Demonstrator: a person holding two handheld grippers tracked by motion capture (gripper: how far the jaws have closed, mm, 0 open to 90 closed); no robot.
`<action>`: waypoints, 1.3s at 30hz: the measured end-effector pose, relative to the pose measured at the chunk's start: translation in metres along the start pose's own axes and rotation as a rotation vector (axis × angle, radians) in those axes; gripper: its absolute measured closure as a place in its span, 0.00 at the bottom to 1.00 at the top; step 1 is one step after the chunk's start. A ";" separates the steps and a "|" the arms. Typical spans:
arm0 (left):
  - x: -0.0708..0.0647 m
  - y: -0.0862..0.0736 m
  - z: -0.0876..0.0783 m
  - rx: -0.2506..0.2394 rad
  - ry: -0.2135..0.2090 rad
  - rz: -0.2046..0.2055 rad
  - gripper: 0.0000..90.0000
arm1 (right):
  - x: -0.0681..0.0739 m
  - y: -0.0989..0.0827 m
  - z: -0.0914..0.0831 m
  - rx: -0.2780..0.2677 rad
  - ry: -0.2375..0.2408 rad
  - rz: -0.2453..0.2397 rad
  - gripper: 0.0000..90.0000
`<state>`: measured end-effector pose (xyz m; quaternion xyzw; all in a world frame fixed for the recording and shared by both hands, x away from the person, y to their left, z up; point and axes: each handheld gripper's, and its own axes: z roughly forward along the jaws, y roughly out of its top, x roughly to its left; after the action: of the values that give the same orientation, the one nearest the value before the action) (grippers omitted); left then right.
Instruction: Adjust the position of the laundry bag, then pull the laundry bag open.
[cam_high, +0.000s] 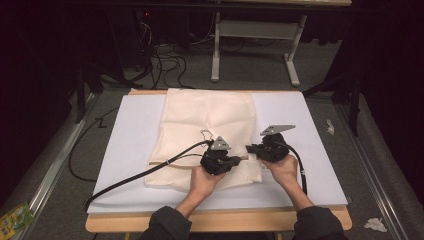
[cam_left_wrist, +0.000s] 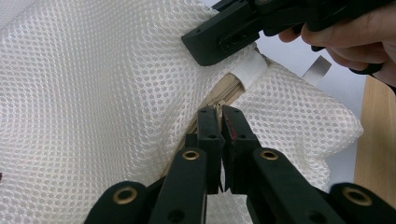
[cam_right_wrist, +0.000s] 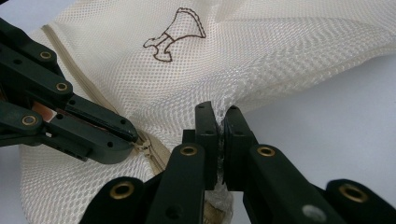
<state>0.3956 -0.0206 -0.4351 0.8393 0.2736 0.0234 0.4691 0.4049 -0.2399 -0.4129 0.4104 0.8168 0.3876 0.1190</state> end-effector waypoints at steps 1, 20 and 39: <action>0.000 0.000 0.000 0.001 0.002 0.001 0.97 | 0.000 0.000 0.000 0.001 0.001 0.002 0.98; 0.000 0.002 -0.004 0.006 0.007 0.003 0.97 | 0.001 0.001 0.000 0.004 0.006 -0.003 0.98; 0.001 0.002 -0.008 0.007 0.013 0.002 0.97 | 0.001 0.003 -0.002 0.000 0.009 -0.012 0.98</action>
<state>0.3953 -0.0149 -0.4296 0.8410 0.2760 0.0283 0.4645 0.4049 -0.2388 -0.4094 0.4036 0.8198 0.3888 0.1179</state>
